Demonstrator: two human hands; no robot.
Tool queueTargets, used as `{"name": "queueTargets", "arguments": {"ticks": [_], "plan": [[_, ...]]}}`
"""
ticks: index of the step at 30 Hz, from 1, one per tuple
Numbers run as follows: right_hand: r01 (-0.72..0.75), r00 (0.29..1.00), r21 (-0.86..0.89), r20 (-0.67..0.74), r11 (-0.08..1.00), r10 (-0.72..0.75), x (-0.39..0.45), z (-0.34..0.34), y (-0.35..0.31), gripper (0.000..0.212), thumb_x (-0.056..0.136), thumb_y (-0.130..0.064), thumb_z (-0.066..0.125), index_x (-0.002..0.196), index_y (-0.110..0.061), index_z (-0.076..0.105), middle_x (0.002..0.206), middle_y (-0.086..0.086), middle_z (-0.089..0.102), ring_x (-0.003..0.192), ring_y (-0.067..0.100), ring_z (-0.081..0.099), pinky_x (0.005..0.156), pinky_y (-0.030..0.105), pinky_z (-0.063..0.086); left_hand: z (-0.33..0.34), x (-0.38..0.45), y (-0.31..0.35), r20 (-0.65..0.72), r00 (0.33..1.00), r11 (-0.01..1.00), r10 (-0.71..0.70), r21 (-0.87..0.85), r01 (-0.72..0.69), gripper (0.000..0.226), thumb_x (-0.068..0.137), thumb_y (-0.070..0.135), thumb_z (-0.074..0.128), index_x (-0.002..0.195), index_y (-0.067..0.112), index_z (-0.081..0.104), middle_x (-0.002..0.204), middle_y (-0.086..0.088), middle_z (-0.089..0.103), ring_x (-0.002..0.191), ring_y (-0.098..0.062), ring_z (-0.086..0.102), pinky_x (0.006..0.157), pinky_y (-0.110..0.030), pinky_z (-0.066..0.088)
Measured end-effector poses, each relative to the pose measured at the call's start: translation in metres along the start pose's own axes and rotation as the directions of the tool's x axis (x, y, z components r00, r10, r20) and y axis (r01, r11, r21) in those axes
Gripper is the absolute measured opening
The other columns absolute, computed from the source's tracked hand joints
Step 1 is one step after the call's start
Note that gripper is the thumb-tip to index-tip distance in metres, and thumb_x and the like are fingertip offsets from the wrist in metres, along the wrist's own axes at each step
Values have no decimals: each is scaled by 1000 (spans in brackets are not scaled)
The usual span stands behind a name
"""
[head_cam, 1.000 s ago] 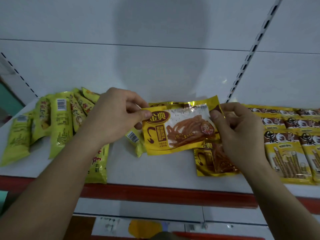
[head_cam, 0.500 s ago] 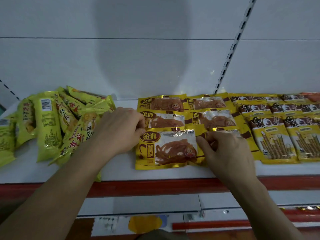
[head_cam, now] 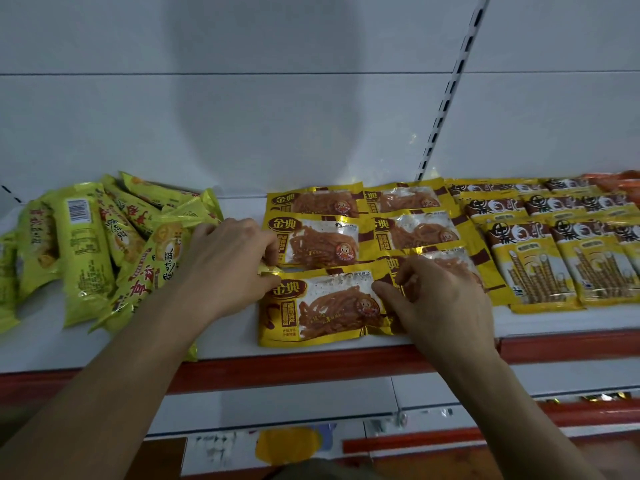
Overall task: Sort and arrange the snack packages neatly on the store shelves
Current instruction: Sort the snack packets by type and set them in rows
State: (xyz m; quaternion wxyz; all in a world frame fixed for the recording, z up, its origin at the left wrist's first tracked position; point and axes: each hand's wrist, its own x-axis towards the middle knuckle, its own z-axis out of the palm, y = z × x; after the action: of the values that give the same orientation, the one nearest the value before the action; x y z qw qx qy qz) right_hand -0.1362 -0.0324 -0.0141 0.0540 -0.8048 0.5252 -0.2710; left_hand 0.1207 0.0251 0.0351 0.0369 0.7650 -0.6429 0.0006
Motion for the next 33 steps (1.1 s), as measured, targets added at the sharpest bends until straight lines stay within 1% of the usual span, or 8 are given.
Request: {"name": "queueTargets", "arguments": {"ticks": [4, 6, 9, 13, 21, 27, 30, 33], "plan": [[50, 995, 90, -90, 995, -41, -10, 3, 1, 28, 89, -50, 70, 82, -26, 58, 53, -9, 53, 46, 8, 50, 42, 29, 44, 2, -4, -1, -47, 998, 997, 32, -66, -35, 23, 88, 52, 66, 105, 40, 56, 110, 15, 55, 111, -13, 54, 100, -45, 36], [120, 984, 121, -145, 985, -102, -17, 3, 1, 22, 93, -42, 69, 85, -24, 60, 60, -12, 51, 53, 8, 48, 46, 28, 40, 1, -6, -6, -60, 997, 993, 57, -104, -63, 21, 93, 33, 60, 113, 39, 54, 115, 15, 55, 115, -13, 53, 105, -46, 32], [291, 953, 109, -120, 950, -278, -24, 3, -2, 24, 93, -41, 66, 102, -19, 68, 94, -5, 62, 88, 15, 54, 71, 34, 42, -6, -9, -20, 42, 993, 991, 106, -85, -102, 50, 88, 11, 53, 130, 38, 47, 132, 16, 49, 133, -10, 42, 116, -52, 18], [425, 902, 69, 45, 903, -428, -32, 10, -15, 35, 92, -48, 61, 119, -25, 67, 130, 0, 57, 122, 25, 50, 89, 41, 42, -11, -2, -31, 153, 981, 989, 118, 70, -130, 64, 87, 14, 58, 143, 37, 37, 144, 15, 44, 142, -9, 32, 118, -54, 14], [343, 932, 97, 86, 934, -351, -39, 19, -16, 42, 92, -53, 59, 125, -28, 63, 128, -5, 57, 120, 22, 52, 90, 45, 48, -12, 0, -53, 83, 962, 964, 261, 38, -265, 67, 75, 7, 68, 129, 40, 45, 119, 17, 55, 122, -11, 50, 103, -43, 35], [340, 934, 60, 96, 939, -344, -38, 19, -21, 44, 95, -55, 54, 125, -25, 64, 127, -4, 59, 119, 22, 53, 88, 45, 48, -20, -2, -64, -59, 922, 917, 383, -98, -387, 55, 72, 2, 76, 98, 44, 50, 96, 22, 55, 89, -2, 51, 85, -34, 39], [338, 933, 75, 109, 938, -344, -38, 17, -23, 48, 95, -60, 53, 126, -25, 63, 129, -4, 58, 121, 22, 51, 92, 44, 47, -24, -4, -67, -109, 914, 911, 391, -99, -401, 58, 71, -1, 78, 95, 43, 49, 93, 27, 54, 87, 4, 51, 87, -36, 42], [315, 944, 155, 47, 936, -326, -28, 6, -30, 48, 97, -59, 52, 127, -24, 64, 130, -4, 57, 123, 19, 51, 96, 44, 46, -24, -11, -68, -179, 911, 905, 373, -148, -399, 52, 75, -3, 76, 102, 36, 56, 100, 23, 60, 93, -7, 56, 88, -34, 42]]}}
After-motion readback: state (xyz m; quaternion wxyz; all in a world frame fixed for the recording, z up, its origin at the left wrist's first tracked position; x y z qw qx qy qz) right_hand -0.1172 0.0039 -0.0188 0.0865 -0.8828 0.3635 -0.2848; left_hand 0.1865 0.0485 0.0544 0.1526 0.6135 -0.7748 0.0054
